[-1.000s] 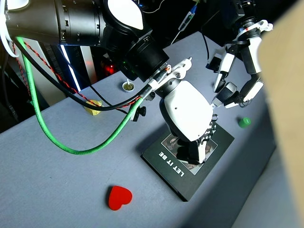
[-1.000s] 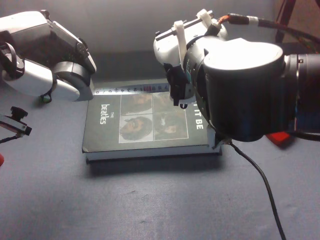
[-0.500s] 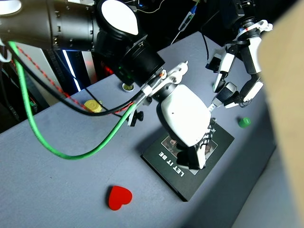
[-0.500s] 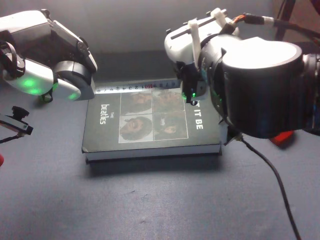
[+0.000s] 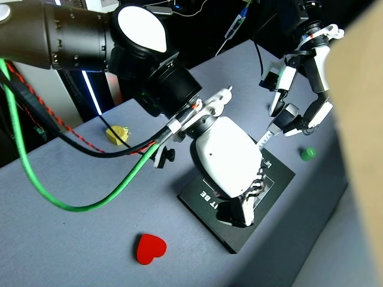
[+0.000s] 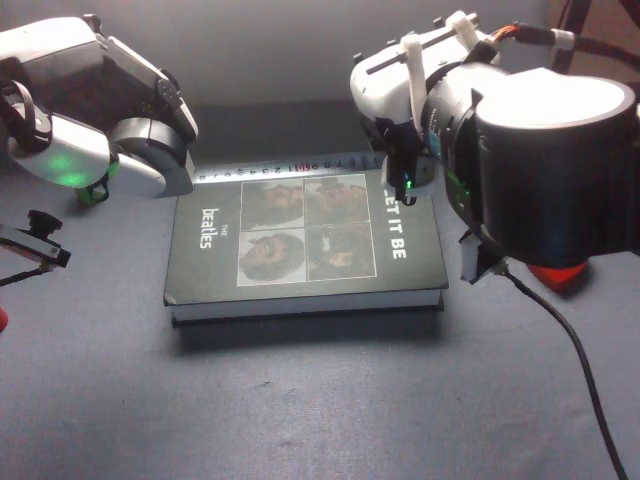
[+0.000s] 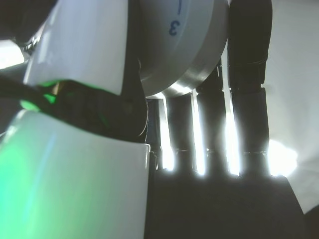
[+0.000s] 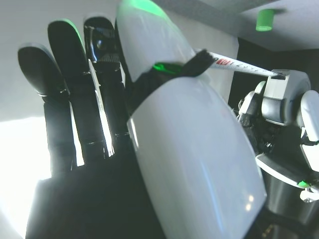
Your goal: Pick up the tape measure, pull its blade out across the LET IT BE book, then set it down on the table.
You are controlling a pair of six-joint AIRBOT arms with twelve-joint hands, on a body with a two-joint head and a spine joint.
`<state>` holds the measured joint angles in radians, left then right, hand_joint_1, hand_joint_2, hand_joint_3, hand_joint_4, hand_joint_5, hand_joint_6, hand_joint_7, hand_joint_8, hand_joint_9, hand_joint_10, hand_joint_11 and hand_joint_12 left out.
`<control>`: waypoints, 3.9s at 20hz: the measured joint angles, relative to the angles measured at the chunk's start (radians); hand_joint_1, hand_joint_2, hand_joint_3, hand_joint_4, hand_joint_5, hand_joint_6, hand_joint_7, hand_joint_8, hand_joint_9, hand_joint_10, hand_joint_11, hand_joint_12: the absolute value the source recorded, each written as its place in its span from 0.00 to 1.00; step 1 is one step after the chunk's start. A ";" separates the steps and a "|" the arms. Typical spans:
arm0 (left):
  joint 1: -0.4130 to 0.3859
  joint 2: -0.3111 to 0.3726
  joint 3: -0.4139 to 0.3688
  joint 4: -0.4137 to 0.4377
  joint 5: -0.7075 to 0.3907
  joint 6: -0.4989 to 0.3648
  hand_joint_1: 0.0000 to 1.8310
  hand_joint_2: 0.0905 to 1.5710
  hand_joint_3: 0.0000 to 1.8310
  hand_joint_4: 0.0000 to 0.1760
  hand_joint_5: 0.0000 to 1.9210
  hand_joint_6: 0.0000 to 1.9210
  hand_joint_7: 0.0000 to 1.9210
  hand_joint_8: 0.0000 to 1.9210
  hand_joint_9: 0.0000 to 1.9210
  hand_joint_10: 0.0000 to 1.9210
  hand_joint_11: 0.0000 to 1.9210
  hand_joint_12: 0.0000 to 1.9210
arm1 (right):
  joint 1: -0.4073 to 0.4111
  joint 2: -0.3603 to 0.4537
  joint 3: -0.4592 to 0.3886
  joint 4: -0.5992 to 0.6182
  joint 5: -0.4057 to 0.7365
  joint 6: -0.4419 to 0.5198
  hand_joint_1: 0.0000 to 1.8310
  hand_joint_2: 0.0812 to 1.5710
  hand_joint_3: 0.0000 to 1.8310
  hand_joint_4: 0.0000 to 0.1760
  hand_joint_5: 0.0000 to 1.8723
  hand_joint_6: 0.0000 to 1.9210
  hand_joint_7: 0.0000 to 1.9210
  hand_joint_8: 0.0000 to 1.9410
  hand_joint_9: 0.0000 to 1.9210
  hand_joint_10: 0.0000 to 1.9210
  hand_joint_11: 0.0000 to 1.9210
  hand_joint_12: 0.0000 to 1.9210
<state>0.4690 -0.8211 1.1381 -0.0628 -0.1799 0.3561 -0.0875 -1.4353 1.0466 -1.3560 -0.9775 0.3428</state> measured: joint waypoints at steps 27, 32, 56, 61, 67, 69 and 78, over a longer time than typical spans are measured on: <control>0.003 0.000 0.000 -0.010 -0.016 -0.006 0.76 0.66 0.00 0.00 0.52 0.36 0.59 0.37 0.54 0.59 0.55 0.51 | -0.024 0.123 0.002 -0.022 0.058 -0.022 0.66 0.75 0.00 0.00 0.39 0.65 0.49 0.61 0.41 0.59 0.31 0.81; 0.003 0.000 0.000 -0.013 -0.016 -0.006 0.76 0.66 0.00 0.00 0.52 0.35 0.59 0.37 0.53 0.60 0.56 0.49 | -0.026 0.141 0.014 -0.023 0.069 -0.028 0.73 0.76 0.00 0.00 0.36 0.66 0.46 0.60 0.38 0.79 0.30 0.84; 0.009 0.000 0.000 -0.013 -0.023 -0.006 0.76 0.66 0.00 0.00 0.53 0.33 0.60 0.37 0.53 0.61 0.56 0.50 | -0.035 0.156 0.039 -0.029 0.091 -0.034 0.72 0.74 0.00 0.00 0.39 0.64 0.48 0.57 0.40 0.74 0.31 0.82; 0.010 0.000 0.000 -0.008 -0.024 -0.009 0.76 0.66 0.00 0.00 0.52 0.34 0.59 0.39 0.53 0.61 0.55 0.50 | -0.035 0.159 0.050 -0.029 0.098 -0.034 0.63 0.76 0.00 0.05 0.40 0.67 0.44 0.66 0.35 0.52 0.27 0.76; 0.023 0.005 0.000 0.002 -0.013 0.005 0.76 0.67 0.00 0.00 0.50 0.36 0.59 0.39 0.52 0.62 0.55 0.50 | -0.036 0.166 0.046 -0.037 0.047 -0.056 0.46 0.71 0.00 0.00 0.40 0.02 0.39 0.09 0.26 0.41 0.16 0.72; 0.022 0.005 0.000 0.002 -0.014 0.005 0.76 0.67 0.00 0.00 0.49 0.38 0.58 0.39 0.52 0.63 0.55 0.50 | -0.043 0.159 0.031 -0.051 0.034 -0.060 0.46 0.71 0.00 0.00 0.40 0.01 0.40 0.08 0.26 0.41 0.16 0.72; 0.098 0.002 0.040 0.127 -0.053 -0.112 0.76 0.67 0.00 0.00 0.50 0.37 0.58 0.39 0.52 0.62 0.55 0.51 | -0.061 0.146 -0.027 -0.036 0.044 -0.075 0.46 0.71 0.00 0.00 0.40 0.00 0.41 0.05 0.27 0.39 0.16 0.70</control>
<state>0.5674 -0.8196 1.1778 0.0647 -0.2325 0.2440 -0.1486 -1.2892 1.0191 -1.3922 -0.9337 0.2680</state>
